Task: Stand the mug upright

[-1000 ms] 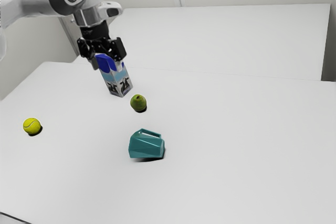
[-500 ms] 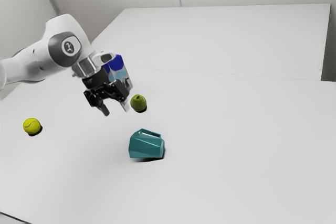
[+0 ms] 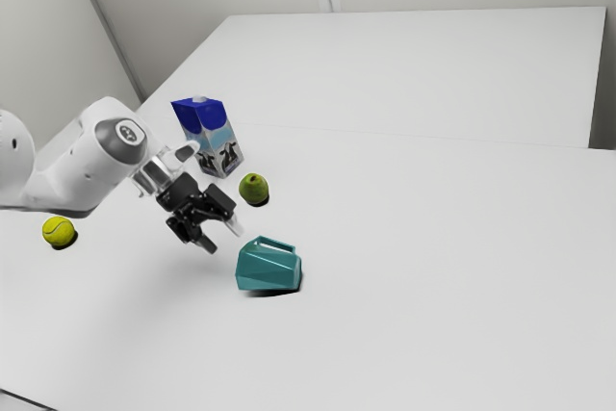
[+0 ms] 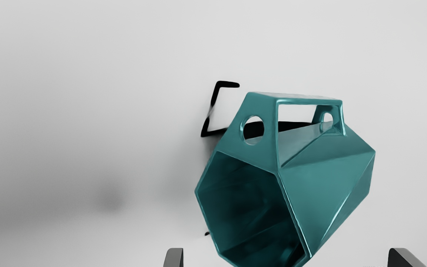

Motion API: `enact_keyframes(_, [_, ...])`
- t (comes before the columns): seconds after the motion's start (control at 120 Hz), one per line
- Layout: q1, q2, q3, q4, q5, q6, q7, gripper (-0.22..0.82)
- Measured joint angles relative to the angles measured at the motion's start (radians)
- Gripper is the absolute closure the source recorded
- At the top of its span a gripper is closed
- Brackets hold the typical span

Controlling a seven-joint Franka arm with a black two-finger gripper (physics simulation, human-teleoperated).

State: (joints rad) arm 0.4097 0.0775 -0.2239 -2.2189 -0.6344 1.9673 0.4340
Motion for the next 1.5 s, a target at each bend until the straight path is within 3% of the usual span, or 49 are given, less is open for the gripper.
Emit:
enact_keyframes(0.4, [0.004,0.068,-0.002,-0.021,-0.147,-0.034,0.264,0.02])
enact_keyframes(0.95, [0.001,0.113,-0.015,-0.017,-0.241,-0.062,0.477,0.32])
enact_keyframes(1.183, [0.002,0.103,-0.027,-0.016,-0.246,-0.065,0.524,0.55])
enact_keyframes(1.5, [0.003,0.076,-0.046,-0.015,-0.244,-0.069,0.564,0.73])
